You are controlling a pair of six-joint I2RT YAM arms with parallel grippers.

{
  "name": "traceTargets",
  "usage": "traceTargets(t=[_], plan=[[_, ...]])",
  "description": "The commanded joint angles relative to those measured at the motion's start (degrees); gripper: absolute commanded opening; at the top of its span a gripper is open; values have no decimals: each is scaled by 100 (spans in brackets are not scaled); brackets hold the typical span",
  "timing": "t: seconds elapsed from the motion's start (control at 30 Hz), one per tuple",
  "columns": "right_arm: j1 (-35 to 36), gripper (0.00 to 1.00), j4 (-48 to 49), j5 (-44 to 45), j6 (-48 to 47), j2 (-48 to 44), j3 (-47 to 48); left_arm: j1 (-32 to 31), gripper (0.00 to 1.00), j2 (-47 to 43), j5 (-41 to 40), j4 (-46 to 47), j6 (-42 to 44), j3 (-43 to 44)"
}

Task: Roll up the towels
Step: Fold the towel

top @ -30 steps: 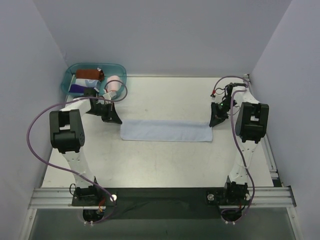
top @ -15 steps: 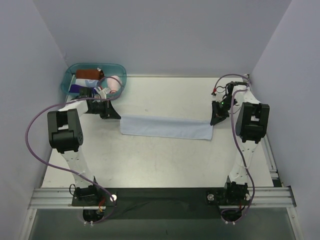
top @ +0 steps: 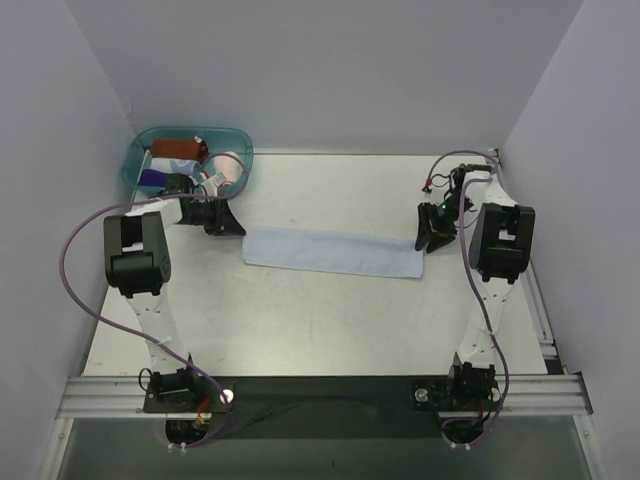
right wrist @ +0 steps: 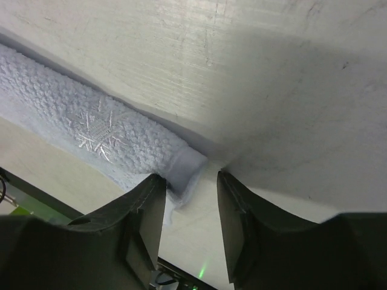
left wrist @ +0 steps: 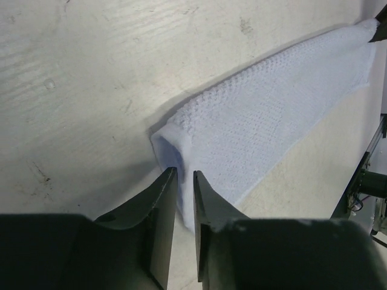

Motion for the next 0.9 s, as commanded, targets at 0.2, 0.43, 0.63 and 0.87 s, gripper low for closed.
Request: traceTargets(t=[0.2, 0.43, 0.63, 0.87], plan=[[-46, 52, -280, 359, -118, -692, -109, -5, 50, -423, -533, -114, 404, 156], [200, 52, -262, 412, -118, -1335, -1216, -40, 56, -1234, -1229, -941, 1530, -389], [402, 44, 10, 377, 216, -1134, -1446, -399, 52, -1339, -1466, -1135, 1829, -627], [499, 25, 238, 517, 603, -1195, -1086, -1138, 38, -1147, -1563, -899, 1593, -539]])
